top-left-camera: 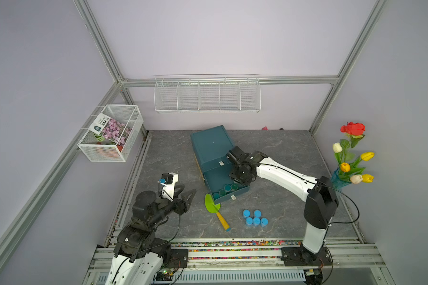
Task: Put the paint cans in the drawer according to color
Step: Place the paint can in the drawer, then close the drawer of the storage box.
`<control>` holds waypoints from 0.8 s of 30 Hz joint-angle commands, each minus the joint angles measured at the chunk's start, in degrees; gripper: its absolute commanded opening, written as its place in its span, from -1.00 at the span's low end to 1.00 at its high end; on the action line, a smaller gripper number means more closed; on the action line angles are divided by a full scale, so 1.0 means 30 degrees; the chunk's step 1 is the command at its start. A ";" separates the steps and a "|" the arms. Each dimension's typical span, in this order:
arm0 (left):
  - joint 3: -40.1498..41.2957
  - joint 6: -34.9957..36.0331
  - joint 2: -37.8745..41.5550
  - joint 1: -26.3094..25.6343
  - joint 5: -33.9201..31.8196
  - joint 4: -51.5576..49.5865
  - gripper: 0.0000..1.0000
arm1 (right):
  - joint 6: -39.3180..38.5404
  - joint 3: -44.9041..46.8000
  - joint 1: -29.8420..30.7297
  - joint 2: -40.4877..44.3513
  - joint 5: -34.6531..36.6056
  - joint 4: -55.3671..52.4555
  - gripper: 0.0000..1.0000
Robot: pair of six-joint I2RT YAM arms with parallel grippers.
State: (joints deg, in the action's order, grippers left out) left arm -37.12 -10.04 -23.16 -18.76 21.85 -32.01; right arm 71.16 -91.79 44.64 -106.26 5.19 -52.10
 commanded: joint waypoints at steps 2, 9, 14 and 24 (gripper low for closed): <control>0.0081 -0.0109 0.0102 -0.0052 -0.0164 0.0123 0.29 | 0.0061 -0.0583 -0.0246 -0.0007 -0.0297 -0.0389 -0.03; 0.0099 -0.0087 0.0074 -0.0048 -0.0112 0.0123 0.29 | -0.0828 -0.1341 -0.0550 0.1875 0.0142 -0.1002 0.18; 0.0099 -0.0095 0.0087 -0.0061 -0.0104 0.0123 0.29 | -0.1456 0.1839 -0.0852 0.5530 0.0662 -0.0527 0.07; 0.0123 -0.0109 0.0063 -0.0071 0.0163 0.0182 0.28 | -0.1924 1.7307 -0.0358 1.4512 -0.5360 1.3211 -0.24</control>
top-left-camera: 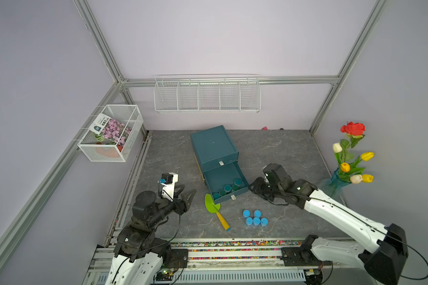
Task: Put the paint cans in the drawer according to color
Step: Close the drawer of the storage box.
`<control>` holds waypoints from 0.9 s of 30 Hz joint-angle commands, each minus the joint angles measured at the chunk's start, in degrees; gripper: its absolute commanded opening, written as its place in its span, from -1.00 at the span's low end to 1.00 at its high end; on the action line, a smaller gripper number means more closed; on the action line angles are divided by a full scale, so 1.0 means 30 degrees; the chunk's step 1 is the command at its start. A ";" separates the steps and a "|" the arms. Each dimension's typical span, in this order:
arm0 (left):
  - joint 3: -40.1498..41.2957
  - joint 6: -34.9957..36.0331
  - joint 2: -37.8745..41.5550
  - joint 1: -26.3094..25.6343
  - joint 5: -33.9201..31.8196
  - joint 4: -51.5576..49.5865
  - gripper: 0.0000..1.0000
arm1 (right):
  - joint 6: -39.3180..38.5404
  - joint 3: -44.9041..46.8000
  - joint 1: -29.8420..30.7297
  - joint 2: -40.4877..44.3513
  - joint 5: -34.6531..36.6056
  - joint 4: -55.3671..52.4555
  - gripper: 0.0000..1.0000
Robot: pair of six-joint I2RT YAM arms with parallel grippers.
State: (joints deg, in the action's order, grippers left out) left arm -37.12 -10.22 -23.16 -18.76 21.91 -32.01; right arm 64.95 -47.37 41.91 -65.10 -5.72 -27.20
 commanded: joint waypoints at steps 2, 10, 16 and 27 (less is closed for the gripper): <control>0.0129 -0.0045 0.0069 -0.0044 0.0166 0.0182 0.28 | 0.1252 0.4270 0.1188 0.1150 -0.1536 0.7774 -0.23; 0.0114 -0.0072 0.0043 -0.0046 0.0243 0.0181 0.28 | 0.4502 0.8095 0.3520 -0.0896 0.1639 1.7652 -0.26; 0.0091 -0.0089 0.0063 -0.0054 0.0253 0.0130 0.28 | 0.5218 0.8232 0.4518 -0.2107 0.2820 1.9845 -0.27; 0.0099 -0.0124 0.0042 -0.0048 0.0276 0.0182 0.28 | 0.5772 0.7442 0.4632 -0.1701 0.3721 1.6481 -0.28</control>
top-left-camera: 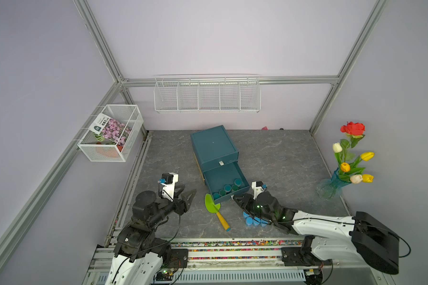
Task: Put the paint cans in the drawer according to color
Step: Close the drawer of the storage box.
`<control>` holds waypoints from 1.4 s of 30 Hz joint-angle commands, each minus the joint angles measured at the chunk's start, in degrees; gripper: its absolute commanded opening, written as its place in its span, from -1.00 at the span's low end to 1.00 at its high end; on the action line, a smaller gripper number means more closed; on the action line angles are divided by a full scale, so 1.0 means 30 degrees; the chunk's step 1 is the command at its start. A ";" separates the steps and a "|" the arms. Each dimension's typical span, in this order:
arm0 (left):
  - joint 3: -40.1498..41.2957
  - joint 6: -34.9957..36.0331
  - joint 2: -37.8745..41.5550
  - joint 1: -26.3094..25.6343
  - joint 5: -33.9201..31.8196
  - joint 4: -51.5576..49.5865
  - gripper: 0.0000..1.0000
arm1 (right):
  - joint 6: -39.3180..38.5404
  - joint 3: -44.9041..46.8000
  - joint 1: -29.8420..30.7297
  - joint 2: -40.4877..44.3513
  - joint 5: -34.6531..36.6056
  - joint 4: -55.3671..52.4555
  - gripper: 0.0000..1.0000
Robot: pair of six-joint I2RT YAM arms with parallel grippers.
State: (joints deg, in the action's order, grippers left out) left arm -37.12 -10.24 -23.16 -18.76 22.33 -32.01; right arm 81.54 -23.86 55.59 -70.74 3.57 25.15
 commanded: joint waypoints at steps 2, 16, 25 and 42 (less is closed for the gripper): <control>0.0128 -0.0117 0.0036 -0.0046 0.0107 0.0182 0.28 | 0.0327 -0.0398 0.0014 0.0044 0.0567 -0.0855 -0.25; 0.0129 -0.0073 -0.0089 -0.0063 0.0260 0.0211 0.28 | 0.0214 -0.1418 -0.0401 -0.1758 0.0076 0.0330 -0.49; 0.0129 -0.0073 -0.0099 -0.0045 0.0174 0.0211 0.28 | -0.0626 -0.2948 -0.0714 -0.1459 -0.0234 -0.1063 -1.00; 0.0099 -0.0066 0.0052 -0.0059 -0.0034 0.0182 0.28 | -0.1150 -0.6531 -0.2224 -0.4354 -0.1718 -0.0998 -1.00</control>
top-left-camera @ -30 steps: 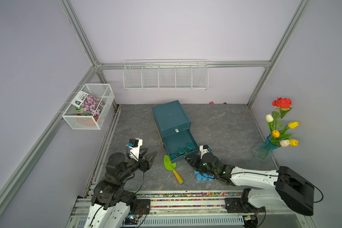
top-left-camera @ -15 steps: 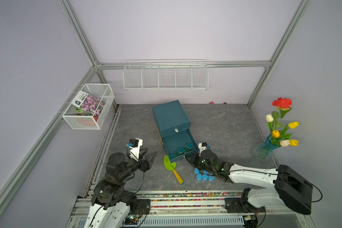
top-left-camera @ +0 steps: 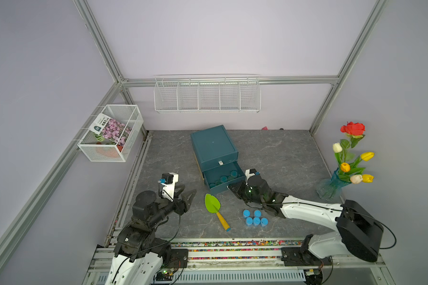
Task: Put the paint cans in the drawer according to color
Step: Close the drawer of the storage box.
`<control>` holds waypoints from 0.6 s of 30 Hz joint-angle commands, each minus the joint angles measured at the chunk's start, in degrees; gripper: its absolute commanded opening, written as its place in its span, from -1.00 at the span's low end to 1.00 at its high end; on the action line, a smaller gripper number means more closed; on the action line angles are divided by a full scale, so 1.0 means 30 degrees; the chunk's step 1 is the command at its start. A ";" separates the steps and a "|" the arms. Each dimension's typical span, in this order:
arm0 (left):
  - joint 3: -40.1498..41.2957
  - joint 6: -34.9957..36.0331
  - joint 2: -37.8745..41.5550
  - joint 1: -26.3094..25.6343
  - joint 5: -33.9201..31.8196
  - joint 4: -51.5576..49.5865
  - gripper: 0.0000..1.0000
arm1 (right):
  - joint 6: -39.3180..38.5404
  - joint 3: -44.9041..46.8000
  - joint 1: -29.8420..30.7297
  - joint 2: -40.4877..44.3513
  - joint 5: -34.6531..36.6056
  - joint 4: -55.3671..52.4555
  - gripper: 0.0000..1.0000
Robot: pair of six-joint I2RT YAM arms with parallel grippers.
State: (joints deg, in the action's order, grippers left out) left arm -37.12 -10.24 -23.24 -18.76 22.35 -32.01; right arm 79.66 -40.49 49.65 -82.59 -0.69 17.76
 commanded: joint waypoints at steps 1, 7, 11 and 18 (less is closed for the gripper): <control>0.0099 -0.0054 0.0114 -0.0067 -0.0049 0.0182 0.28 | -0.0571 -0.1199 -0.0300 -0.0566 -0.0269 0.1417 -1.00; 0.0099 -0.0044 0.0085 -0.0048 -0.0102 0.0182 0.28 | -0.0061 -0.2190 -0.0699 -0.2103 0.0024 0.2300 -1.00; 0.0099 -0.0044 0.0078 -0.0059 -0.0155 0.0153 0.28 | 0.0767 -0.2197 -0.0839 -0.3684 0.0266 0.5162 -1.00; 0.0070 -0.0055 0.0129 -0.0044 -0.0361 0.0064 0.28 | 0.1103 -0.2906 -0.1022 -0.5592 0.1421 0.7812 -1.00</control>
State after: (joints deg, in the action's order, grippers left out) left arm -37.12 -10.24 -23.24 -18.76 22.09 -32.01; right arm 82.48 -46.52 46.83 -98.32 1.32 34.98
